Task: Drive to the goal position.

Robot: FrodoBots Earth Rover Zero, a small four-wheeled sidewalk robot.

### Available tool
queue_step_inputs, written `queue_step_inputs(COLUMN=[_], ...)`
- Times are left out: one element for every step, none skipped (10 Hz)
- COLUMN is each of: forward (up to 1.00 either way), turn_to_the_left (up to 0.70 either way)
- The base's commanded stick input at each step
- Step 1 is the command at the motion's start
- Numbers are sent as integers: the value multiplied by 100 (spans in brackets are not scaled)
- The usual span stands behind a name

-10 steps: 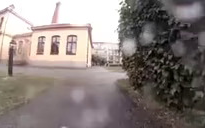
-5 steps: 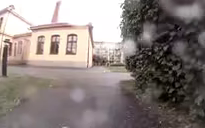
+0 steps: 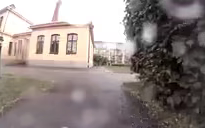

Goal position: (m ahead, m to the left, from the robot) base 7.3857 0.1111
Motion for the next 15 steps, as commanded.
queue_step_inputs(forward=[85, 85, 85, 85, 85, 85, 85, 85, 85, 85, 85, 85, 85, 85, 85], turn_to_the_left=[0, 0, 0, 0, 0, 0, 0, 0, 0, 0, 0, 0, 0, 0, 0])
